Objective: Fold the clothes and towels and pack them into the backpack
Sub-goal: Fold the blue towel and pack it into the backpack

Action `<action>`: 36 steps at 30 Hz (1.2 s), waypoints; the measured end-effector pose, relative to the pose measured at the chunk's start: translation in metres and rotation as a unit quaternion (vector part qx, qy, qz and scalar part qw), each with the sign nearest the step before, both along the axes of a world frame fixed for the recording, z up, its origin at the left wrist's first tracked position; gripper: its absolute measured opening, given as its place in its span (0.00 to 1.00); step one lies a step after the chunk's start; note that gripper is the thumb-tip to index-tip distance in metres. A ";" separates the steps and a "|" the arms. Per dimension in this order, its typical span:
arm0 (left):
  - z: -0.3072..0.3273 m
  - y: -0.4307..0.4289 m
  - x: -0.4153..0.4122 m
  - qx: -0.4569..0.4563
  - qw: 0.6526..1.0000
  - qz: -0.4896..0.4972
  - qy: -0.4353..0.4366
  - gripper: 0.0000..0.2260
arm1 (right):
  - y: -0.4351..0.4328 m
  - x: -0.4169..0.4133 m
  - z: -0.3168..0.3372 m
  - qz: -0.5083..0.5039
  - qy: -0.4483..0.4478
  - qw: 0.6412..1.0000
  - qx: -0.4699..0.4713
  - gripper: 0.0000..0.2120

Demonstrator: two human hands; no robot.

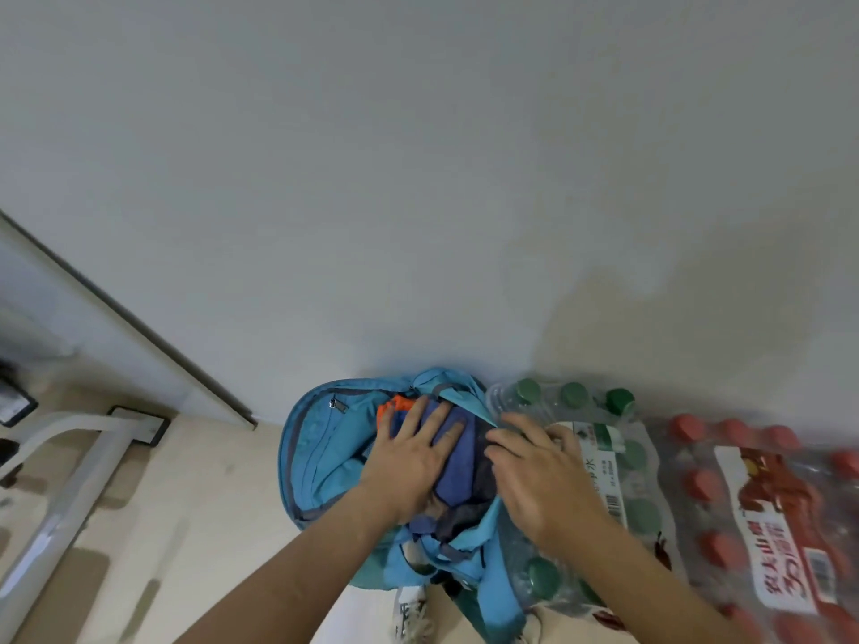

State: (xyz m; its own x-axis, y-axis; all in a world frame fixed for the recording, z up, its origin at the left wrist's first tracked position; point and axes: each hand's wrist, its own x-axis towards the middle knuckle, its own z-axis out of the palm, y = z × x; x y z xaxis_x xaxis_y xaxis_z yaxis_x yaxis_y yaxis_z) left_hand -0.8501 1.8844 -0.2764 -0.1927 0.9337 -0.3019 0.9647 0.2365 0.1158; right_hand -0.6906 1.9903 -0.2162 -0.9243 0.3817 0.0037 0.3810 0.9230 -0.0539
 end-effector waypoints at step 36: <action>0.218 0.056 0.174 0.338 0.887 -0.069 -0.307 0.12 | 0.003 0.257 0.141 -0.340 0.273 0.888 -0.145 0.15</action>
